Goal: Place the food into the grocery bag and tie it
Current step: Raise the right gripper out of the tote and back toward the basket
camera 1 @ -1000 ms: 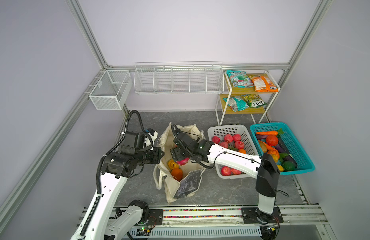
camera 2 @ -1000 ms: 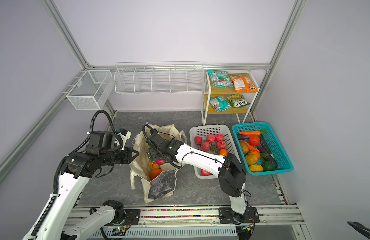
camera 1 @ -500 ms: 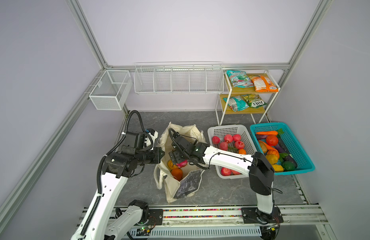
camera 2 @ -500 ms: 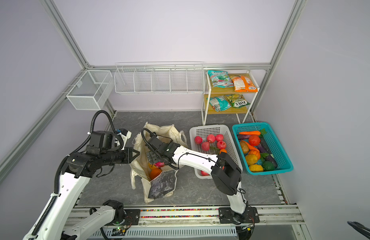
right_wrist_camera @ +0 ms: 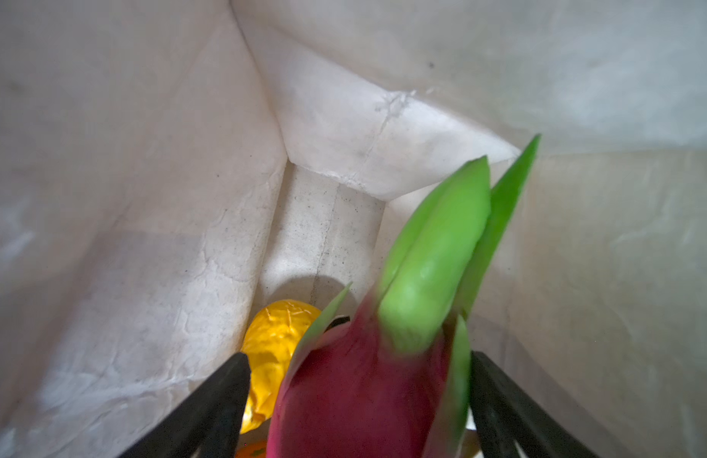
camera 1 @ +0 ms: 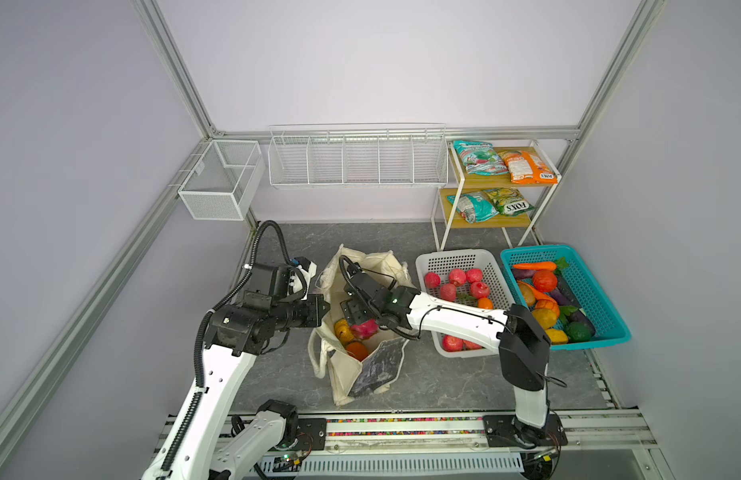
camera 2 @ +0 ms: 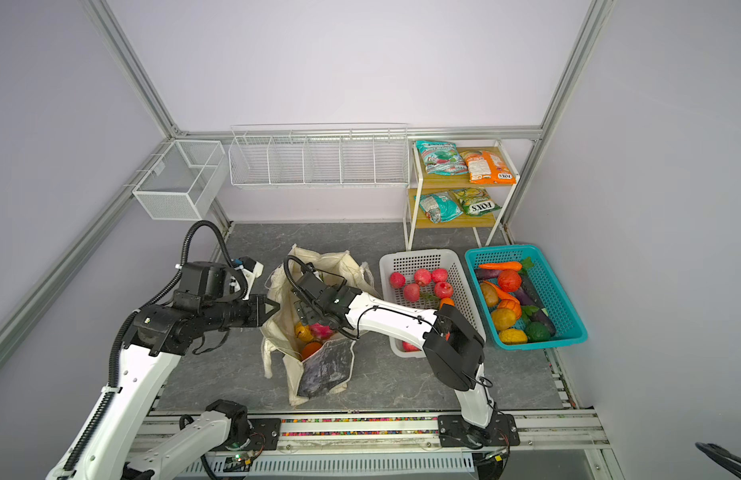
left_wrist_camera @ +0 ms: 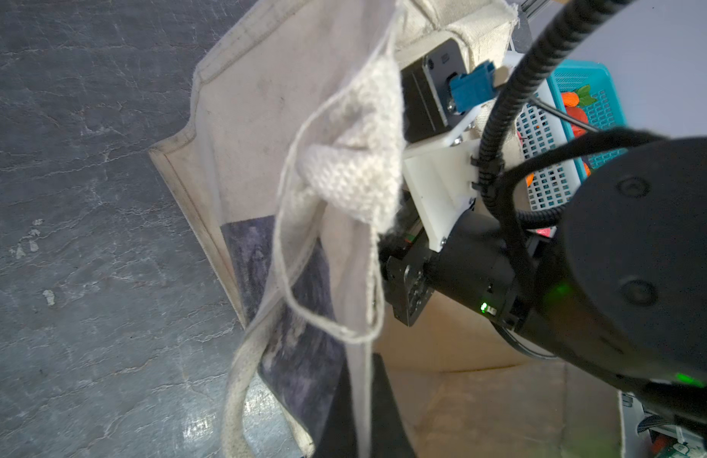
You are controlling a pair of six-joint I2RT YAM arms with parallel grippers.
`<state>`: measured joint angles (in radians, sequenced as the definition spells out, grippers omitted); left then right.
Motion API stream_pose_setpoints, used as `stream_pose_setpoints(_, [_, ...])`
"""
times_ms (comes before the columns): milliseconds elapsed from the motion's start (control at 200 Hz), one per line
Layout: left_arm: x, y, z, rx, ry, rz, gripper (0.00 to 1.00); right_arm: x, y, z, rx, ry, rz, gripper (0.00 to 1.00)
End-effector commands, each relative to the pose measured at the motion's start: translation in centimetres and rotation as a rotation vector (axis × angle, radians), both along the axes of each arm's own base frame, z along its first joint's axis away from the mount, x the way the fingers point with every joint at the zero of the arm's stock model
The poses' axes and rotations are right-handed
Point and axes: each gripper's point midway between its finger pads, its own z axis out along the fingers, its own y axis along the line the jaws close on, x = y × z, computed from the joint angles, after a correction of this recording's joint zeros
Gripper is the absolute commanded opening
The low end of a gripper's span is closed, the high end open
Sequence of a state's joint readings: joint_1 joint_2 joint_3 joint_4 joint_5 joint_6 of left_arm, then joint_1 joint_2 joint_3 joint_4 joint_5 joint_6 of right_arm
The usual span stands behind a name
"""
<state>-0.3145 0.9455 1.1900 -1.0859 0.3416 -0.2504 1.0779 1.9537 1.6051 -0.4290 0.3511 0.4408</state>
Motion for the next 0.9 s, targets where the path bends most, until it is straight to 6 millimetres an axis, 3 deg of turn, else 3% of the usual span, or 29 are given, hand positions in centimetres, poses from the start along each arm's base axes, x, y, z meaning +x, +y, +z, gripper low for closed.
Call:
stream_pose_setpoints(0, [0.1,-0.4,0.4,-0.015,-0.027,-0.021,0.0,-0.2,0.0,5.0,0.074,-0.059,0.012,0.87])
stream_pose_setpoints(375, [0.2,-0.4,0.3,-0.014,-0.024,-0.018,0.0,-1.7,-2.0,17.6,0.223,-0.165,0.049,0.87])
stream_pose_setpoints(555, [0.2,-0.3,0.3,-0.009,-0.023,-0.017,0.0,-2.7,-4.2,22.1,0.29,-0.224,0.048,0.87])
stream_pose_setpoints(650, [0.2,-0.2,0.2,-0.005,-0.021,-0.014,0.0,-2.9,-6.5,23.9,0.292,-0.272,0.013,0.87])
stream_pose_setpoints(740, [0.2,-0.2,0.2,-0.005,-0.02,-0.01,0.0,-2.5,-9.8,24.8,0.27,-0.323,-0.073,0.87])
stream_pose_setpoints(895, [0.2,-0.1,0.2,0.002,-0.016,-0.007,0.0,-1.1,-16.9,22.8,0.222,-0.29,-0.294,0.88])
